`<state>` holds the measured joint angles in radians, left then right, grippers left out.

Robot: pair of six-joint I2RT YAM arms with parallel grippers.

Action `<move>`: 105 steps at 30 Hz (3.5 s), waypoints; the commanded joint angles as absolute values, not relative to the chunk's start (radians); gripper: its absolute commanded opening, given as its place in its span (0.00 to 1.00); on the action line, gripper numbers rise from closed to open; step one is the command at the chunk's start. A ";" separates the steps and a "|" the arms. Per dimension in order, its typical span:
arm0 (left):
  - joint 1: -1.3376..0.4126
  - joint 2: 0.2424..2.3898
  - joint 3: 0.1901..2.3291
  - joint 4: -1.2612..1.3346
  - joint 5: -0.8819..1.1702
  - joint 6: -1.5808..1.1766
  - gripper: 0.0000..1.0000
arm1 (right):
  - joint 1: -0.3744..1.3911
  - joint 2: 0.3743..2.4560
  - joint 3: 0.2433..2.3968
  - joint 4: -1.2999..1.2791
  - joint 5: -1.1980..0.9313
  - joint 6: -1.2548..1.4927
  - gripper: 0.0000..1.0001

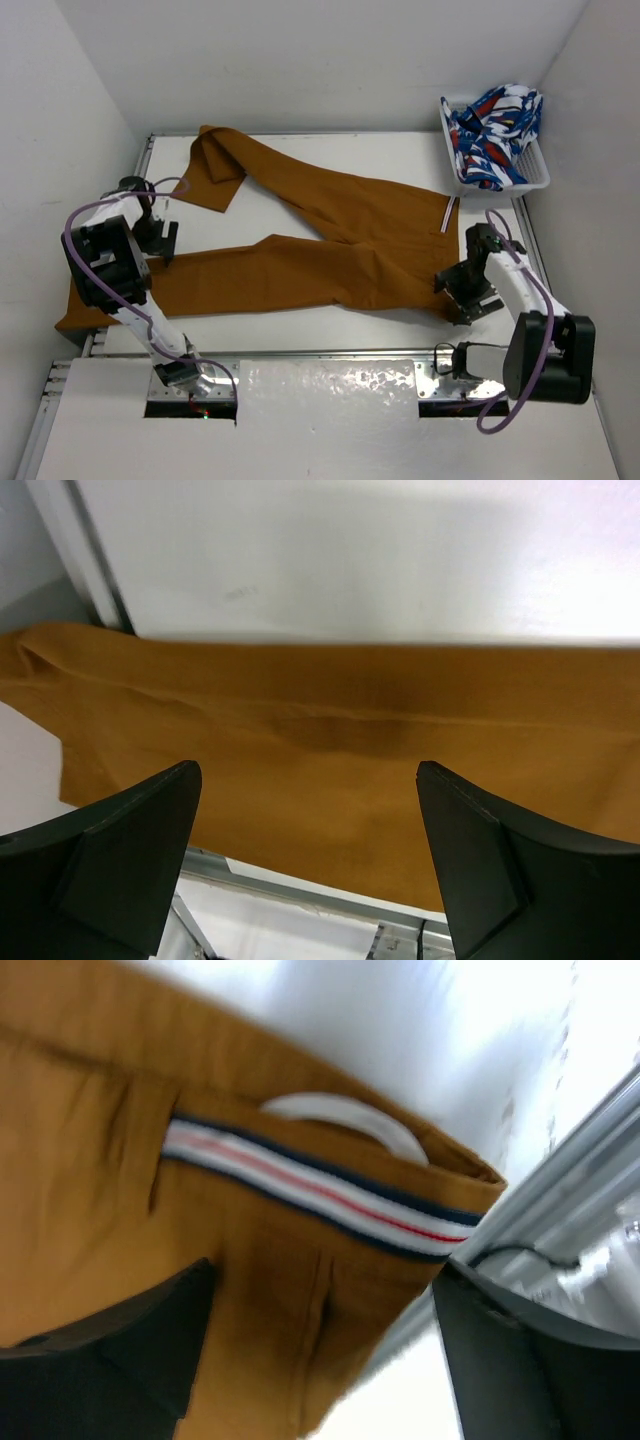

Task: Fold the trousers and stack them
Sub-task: Flatten the trousers out

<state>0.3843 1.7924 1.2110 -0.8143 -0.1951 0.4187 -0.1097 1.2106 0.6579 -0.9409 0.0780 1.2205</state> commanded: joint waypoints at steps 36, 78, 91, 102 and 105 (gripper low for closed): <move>0.436 1.663 0.749 -0.640 -0.345 0.647 0.83 | -0.036 1.074 0.776 -0.192 0.675 0.298 0.51; 0.295 2.313 1.698 -0.939 0.123 0.336 0.38 | 0.158 1.962 1.447 -0.333 0.338 0.428 0.49; 0.488 2.211 2.003 -0.896 0.052 0.366 0.00 | 0.138 2.088 1.520 -0.498 0.350 0.480 0.45; 0.515 2.053 1.919 -0.864 -0.187 0.518 0.00 | 0.176 2.118 1.457 -0.652 0.330 0.494 0.45; 0.540 2.048 1.924 -0.850 -0.213 0.515 0.00 | 0.210 2.106 1.463 -0.669 0.299 0.424 0.45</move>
